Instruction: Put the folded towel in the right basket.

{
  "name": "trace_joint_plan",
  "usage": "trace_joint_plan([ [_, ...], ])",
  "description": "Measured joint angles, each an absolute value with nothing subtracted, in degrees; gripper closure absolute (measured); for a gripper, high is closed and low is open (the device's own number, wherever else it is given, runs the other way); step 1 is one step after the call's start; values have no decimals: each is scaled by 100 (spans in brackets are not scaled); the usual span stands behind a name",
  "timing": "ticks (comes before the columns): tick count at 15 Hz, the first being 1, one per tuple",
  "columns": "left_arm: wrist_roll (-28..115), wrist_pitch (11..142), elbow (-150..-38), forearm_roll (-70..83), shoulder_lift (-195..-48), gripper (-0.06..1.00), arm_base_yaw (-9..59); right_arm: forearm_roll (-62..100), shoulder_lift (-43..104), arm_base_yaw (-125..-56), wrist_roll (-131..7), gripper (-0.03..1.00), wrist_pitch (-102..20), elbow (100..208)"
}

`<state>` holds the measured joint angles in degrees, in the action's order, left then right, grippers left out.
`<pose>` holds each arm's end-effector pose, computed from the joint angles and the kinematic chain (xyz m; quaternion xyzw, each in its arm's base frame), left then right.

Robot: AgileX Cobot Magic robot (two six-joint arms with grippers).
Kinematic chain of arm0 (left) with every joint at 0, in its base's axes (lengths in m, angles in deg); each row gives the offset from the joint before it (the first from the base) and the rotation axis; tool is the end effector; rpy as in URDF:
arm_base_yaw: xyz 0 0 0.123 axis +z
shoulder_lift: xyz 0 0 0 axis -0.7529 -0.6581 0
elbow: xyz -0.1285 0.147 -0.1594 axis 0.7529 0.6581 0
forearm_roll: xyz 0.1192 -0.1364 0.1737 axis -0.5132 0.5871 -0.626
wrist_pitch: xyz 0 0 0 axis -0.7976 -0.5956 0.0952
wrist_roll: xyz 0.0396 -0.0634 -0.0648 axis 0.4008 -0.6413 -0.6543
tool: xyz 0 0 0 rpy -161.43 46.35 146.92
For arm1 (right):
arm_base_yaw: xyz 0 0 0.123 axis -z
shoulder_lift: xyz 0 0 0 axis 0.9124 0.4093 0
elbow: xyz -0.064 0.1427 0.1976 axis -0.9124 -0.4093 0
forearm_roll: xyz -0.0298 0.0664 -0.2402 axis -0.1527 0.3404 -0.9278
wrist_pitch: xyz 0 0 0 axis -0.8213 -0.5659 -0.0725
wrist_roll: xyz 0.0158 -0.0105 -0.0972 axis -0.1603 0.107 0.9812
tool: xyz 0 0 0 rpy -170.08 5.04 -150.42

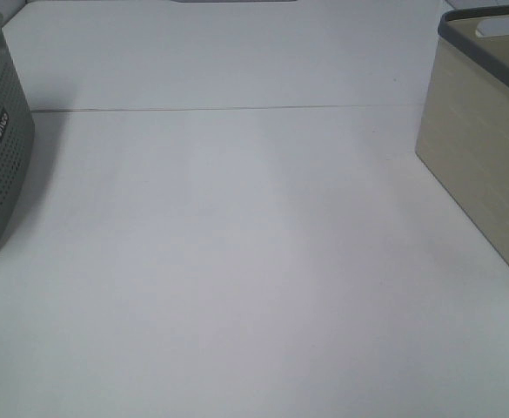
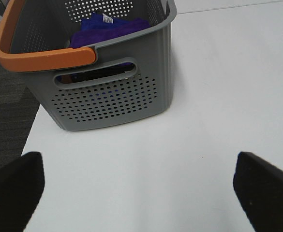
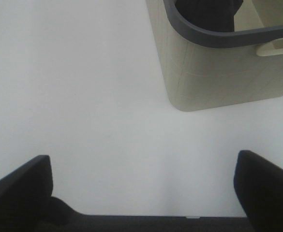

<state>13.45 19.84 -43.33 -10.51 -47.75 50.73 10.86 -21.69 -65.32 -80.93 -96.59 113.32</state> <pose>0.0334 0.0063 0.2764 0.0127 0.8470 0.0567 0.5284 0.0769 -0.0012 0.3013 -0.0279 0.9119 -0.0192 0.4091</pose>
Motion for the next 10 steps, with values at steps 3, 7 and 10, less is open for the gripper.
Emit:
trace_joint_plan([
  [3,1345,1984,-4333,-1051,-4775,-4,5073,1177,-3309,-6532,-8093,-1,-9647,10742],
  [7,1345,1984,-4333,-1051,-4775,-4,5073,1487,-4294,-6532,-8093,-1,-9636,10037],
  [10,1345,1984,-4333,-1051,-4775,-4,5073,1492,-4294,-6532,-8093,-1,-9590,10009],
])
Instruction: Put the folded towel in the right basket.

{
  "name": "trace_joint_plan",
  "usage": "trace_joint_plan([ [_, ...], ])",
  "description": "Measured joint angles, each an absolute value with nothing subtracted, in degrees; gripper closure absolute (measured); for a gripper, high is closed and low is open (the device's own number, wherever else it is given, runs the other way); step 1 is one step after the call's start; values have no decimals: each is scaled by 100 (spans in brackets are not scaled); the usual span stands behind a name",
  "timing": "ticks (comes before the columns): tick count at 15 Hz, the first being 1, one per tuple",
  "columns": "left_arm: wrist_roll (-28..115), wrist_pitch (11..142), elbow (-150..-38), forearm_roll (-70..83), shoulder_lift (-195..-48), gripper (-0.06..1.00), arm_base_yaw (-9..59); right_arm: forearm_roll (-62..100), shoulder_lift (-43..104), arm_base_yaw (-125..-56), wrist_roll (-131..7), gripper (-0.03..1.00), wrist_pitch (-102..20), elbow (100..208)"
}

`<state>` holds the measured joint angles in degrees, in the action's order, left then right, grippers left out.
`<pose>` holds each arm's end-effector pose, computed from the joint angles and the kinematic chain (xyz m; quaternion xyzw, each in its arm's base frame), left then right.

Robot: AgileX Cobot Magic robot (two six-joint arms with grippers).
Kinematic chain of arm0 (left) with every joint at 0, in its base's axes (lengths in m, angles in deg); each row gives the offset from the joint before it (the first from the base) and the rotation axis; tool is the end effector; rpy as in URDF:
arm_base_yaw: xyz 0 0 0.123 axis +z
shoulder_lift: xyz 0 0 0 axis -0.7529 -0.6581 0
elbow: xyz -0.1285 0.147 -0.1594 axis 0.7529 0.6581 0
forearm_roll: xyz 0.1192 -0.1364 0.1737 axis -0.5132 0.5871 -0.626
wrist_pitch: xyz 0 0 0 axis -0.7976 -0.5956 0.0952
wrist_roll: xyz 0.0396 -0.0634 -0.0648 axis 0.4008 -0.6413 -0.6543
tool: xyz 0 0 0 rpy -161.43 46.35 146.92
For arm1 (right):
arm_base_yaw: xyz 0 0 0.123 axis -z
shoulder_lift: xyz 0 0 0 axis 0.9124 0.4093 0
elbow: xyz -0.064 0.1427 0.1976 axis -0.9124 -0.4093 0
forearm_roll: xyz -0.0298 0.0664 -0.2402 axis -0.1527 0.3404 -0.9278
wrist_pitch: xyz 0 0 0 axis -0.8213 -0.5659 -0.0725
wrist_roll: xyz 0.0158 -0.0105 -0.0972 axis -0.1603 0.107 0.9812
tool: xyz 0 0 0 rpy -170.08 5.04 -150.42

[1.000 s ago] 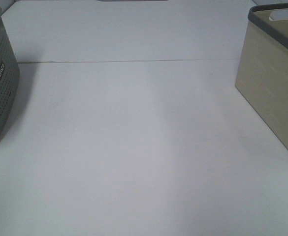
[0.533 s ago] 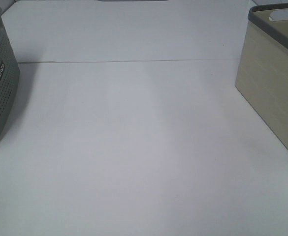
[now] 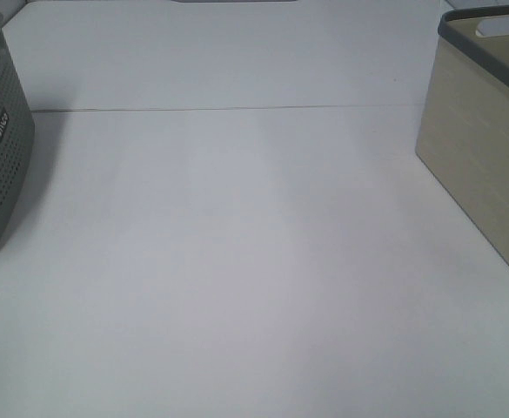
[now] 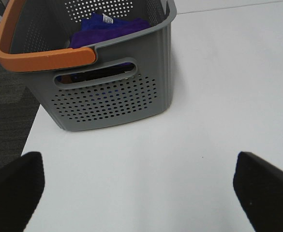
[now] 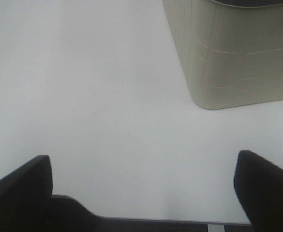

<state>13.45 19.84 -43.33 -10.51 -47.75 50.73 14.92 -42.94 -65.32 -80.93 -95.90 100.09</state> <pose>0.0334 0.0063 0.2764 0.0127 0.8470 0.0567 0.5284 0.0365 0.0054 0.2555 -0.0283 0.8776 0.0135 0.4783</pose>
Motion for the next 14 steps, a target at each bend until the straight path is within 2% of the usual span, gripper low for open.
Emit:
trace_joint_plan([
  [14,1345,1984,-4333,-1034,-4775,-4,5073,1498,-4294,-6532,-8093,-1,-9584,10009],
])
